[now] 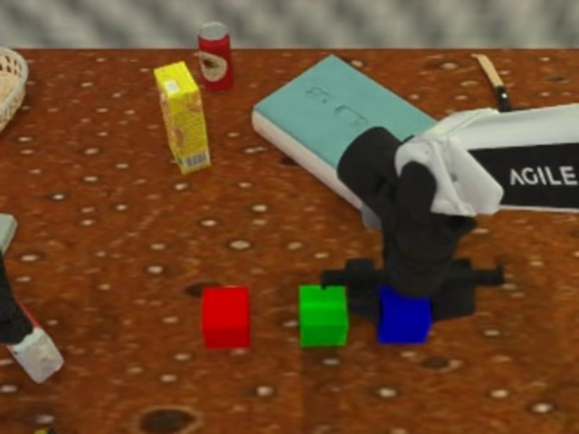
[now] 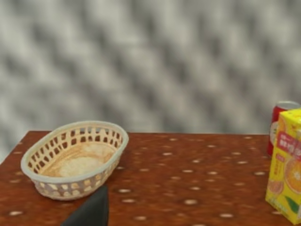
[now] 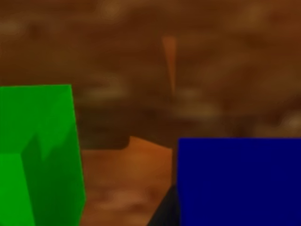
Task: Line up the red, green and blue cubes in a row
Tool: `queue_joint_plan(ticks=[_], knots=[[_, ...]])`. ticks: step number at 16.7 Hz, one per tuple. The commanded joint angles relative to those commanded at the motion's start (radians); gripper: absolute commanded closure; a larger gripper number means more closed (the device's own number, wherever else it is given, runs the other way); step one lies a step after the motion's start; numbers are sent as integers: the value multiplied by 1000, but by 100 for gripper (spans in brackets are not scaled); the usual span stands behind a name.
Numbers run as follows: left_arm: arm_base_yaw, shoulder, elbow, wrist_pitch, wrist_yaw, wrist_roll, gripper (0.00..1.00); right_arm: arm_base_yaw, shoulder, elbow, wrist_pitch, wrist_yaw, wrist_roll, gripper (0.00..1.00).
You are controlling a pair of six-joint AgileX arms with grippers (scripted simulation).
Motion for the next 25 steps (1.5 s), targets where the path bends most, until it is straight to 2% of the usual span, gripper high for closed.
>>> queue_joint_plan(ticks=[12, 22, 25], knots=[[0, 0, 0, 0, 0, 0, 0, 0, 0, 0, 0, 0, 0, 2], [0, 0, 0, 0, 0, 0, 0, 0, -2, 3, -4, 0, -1, 0], [0, 0, 0, 0, 0, 0, 0, 6, -30, 52, -76, -1, -2, 0]])
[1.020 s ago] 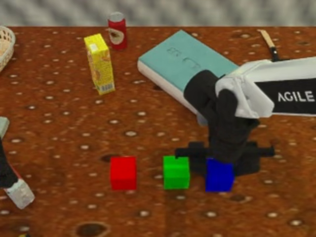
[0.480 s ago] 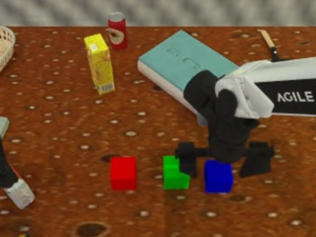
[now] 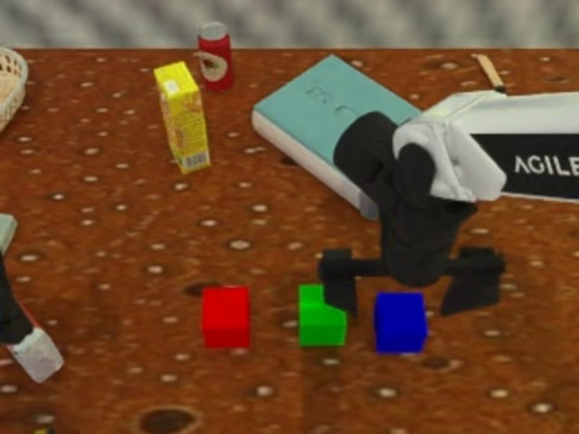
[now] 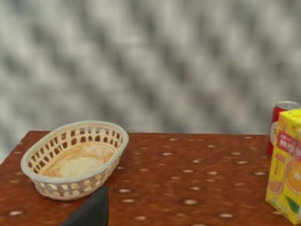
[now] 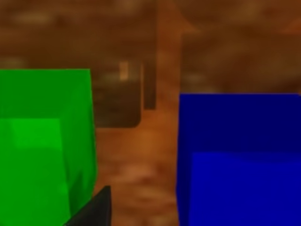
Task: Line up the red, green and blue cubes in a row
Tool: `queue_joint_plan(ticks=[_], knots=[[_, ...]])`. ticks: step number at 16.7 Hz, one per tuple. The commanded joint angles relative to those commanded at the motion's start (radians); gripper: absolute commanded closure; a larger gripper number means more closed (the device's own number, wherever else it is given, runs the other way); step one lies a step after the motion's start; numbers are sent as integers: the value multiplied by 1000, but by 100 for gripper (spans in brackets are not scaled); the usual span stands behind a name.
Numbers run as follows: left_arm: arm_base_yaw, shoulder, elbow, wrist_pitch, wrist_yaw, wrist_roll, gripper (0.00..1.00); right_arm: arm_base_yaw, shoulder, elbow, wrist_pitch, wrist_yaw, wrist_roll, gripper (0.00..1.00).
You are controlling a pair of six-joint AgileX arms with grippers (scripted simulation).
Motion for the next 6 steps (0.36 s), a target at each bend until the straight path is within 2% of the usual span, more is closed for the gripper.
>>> queue_joint_plan(ticks=[3, 6], knots=[[0, 0, 0, 0, 0, 0, 0, 1, -47, 66, -128, 0, 2, 0], [0, 0, 0, 0, 0, 0, 0, 1, -76, 95, -176, 0, -1, 0]])
